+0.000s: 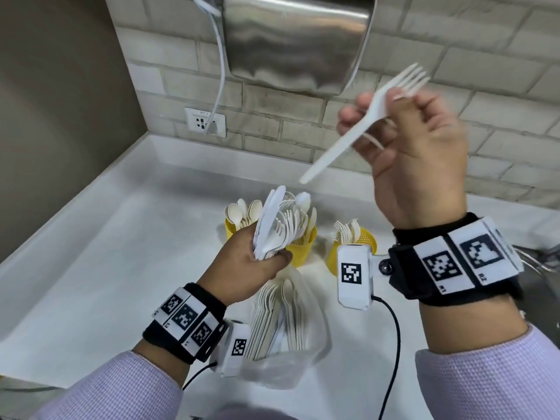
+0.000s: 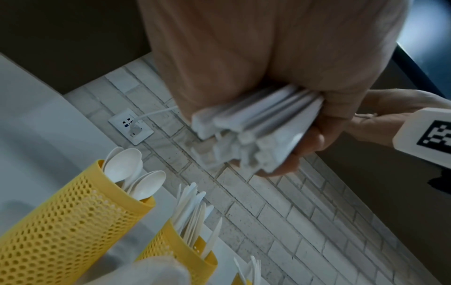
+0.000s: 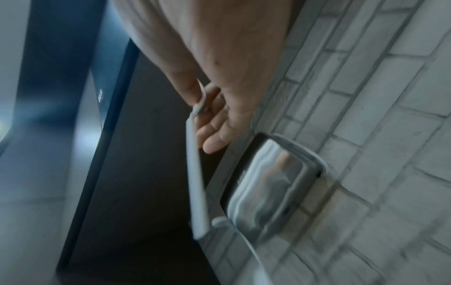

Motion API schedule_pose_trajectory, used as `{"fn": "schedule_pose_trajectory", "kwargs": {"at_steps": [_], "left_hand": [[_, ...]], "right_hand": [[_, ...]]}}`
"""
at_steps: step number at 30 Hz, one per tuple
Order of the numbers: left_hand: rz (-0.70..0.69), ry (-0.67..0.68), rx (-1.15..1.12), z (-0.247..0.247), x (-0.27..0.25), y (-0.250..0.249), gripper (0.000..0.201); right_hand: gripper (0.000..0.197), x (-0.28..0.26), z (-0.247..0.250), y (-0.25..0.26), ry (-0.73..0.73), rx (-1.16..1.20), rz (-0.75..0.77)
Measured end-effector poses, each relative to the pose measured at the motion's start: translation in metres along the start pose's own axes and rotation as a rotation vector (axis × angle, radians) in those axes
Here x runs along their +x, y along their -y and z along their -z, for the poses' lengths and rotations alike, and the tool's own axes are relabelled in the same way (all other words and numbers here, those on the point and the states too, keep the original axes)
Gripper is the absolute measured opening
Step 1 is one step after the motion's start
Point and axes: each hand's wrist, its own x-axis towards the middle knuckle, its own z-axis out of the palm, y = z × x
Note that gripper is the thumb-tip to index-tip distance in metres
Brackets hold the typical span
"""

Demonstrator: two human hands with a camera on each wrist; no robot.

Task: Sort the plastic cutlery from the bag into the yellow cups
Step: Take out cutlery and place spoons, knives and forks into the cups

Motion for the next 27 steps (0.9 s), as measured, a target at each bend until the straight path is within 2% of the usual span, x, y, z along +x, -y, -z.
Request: {"fn": "schedule_pose_trajectory", "kwargs": {"at_steps": [2,4,7,10,12,15,18,21,27], "left_hand": [[0.014,-0.015,-0.032,0.001,0.000,0.000,0.008],[0.025,-0.018,-0.046,0.001,0.001,0.000,0.014],[0.026,-0.011,-0.110,0.001,0.003,0.001,0.023],[0.040,-0.031,-0.167,0.000,0.005,0.004,0.030],[0.046,-0.048,-0.195,0.000,0.006,0.004,0.025],[0.024,-0.063,-0.200,0.000,0.006,0.001,0.010],[0.010,-0.071,-0.230,0.000,0.006,-0.002,0.006],[0.007,-0.074,-0.243,0.001,0.006,0.000,0.012],[-0.020,-0.068,-0.246,0.002,0.006,0.003,0.010]], "right_hand": [[0.010,0.000,0.002,0.009,-0.028,0.048,0.085],[0.015,-0.007,0.004,0.009,-0.014,-0.087,0.114],[0.016,-0.027,0.005,-0.015,0.056,-0.322,-0.045],[0.012,-0.047,0.007,-0.039,0.056,-0.339,-0.244],[0.007,-0.059,0.008,-0.051,0.061,-0.397,-0.290],[0.013,-0.077,0.009,-0.066,0.135,-0.564,-0.248],[0.005,-0.084,0.005,-0.071,0.174,-0.635,-0.209],[0.004,-0.083,0.003,-0.073,0.134,-0.643,-0.169],[0.014,-0.081,0.000,-0.083,-0.016,-0.617,-0.124]]}}
